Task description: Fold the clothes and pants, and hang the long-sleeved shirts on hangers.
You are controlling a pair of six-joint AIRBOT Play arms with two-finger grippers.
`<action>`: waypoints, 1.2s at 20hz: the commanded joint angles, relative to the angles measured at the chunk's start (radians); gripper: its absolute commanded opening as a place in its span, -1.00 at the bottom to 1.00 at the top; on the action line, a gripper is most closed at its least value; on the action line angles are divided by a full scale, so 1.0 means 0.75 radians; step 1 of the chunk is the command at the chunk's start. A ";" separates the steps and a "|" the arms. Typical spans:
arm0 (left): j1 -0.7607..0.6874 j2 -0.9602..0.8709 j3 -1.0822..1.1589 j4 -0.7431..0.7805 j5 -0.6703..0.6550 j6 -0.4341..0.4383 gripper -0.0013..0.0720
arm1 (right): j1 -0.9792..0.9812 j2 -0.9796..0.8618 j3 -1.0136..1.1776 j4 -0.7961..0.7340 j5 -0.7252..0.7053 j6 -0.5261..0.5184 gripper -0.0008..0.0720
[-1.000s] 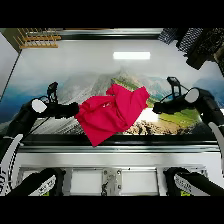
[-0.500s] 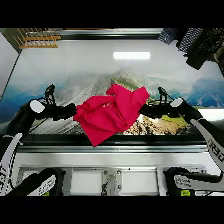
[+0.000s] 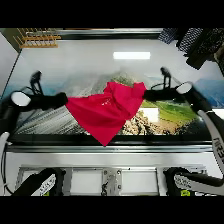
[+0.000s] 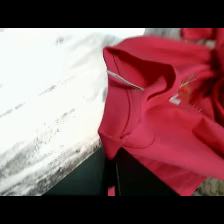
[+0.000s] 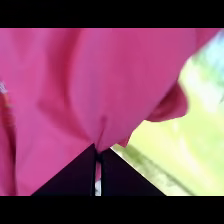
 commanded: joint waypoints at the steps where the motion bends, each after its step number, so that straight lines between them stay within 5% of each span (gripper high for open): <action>1: 0.060 0.187 0.308 -0.013 -0.062 0.003 -0.95 | -0.083 0.238 0.346 -0.208 0.201 0.072 -0.94; 5: 0.026 0.437 0.574 -0.065 -0.031 0.002 -0.95 | -0.091 0.503 0.595 -0.212 0.199 0.072 -0.94; 12: -0.097 0.737 0.671 -0.064 0.041 -0.049 -0.95 | -0.091 0.825 0.618 -0.215 0.119 0.101 -0.94; 18: -0.109 0.827 0.671 -0.053 -0.040 -0.152 -0.95 | -0.091 0.921 0.618 -0.520 0.577 0.355 -0.94; 21: -0.109 0.756 0.670 -0.054 -0.281 -0.315 -0.95 | -0.089 0.890 0.618 -0.557 0.839 0.550 -0.94; 24: -0.109 0.564 0.591 -0.053 -0.518 -0.344 -0.95 | -0.088 0.723 0.617 -0.526 0.966 0.606 -0.94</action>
